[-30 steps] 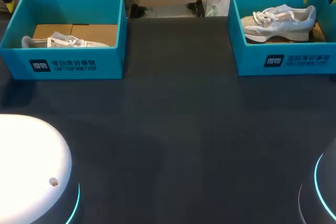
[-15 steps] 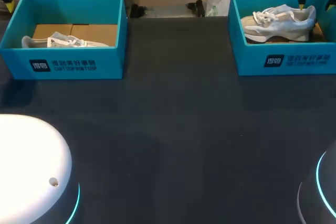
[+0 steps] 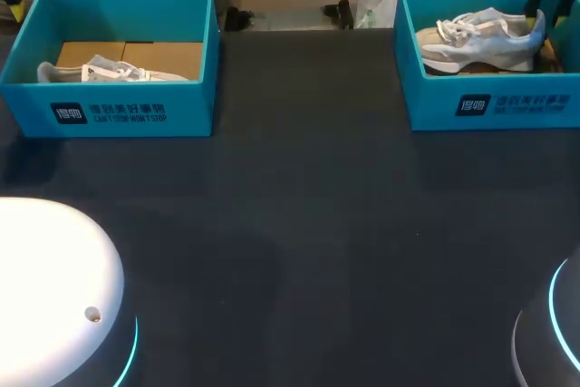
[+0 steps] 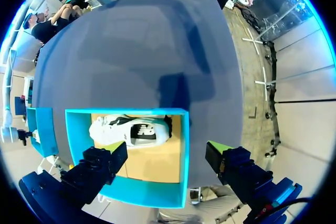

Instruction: Take the shoe out of the shoebox, open the shoe tongue, remove and reinsert the insole, then place the shoe into the shoebox

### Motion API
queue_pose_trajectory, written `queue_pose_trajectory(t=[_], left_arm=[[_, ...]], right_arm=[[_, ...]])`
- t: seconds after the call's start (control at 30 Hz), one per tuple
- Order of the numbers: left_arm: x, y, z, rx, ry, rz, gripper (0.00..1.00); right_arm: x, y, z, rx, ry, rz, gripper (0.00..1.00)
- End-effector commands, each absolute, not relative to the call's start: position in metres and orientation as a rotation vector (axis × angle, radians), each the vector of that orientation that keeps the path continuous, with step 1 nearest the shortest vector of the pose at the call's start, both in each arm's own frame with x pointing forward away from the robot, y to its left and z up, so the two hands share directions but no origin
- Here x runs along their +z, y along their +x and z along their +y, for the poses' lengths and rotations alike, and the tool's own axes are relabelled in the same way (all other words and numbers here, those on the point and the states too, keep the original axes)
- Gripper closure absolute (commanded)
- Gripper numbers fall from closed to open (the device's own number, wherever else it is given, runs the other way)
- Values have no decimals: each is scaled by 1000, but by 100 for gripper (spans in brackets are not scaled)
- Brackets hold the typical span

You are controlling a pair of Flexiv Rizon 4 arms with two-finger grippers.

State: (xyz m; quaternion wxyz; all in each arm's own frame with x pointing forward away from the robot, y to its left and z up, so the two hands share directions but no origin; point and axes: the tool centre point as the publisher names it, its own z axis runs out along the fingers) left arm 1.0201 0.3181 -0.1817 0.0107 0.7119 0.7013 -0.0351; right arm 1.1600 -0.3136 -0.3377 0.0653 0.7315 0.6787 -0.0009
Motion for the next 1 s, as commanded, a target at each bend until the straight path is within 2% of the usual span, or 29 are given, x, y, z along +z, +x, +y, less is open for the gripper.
queue_pose_trajectory(t=[0.03,0.7,0.93,1.0], left_arm=[[-181,1019,318,-105,2223,2189,0],[-181,1019,318,-105,2223,2189,0],[-181,1019,318,-105,2223,2189,0],[-181,1019,318,-105,2223,2189,0]], right_arm=[[-347,1168,-316,-83,2200,2064,54],[-379,1165,-320,-135,2221,2105,51],[-385,1164,-319,-139,2220,2139,52],[-390,1164,-318,-147,2206,2158,55]])
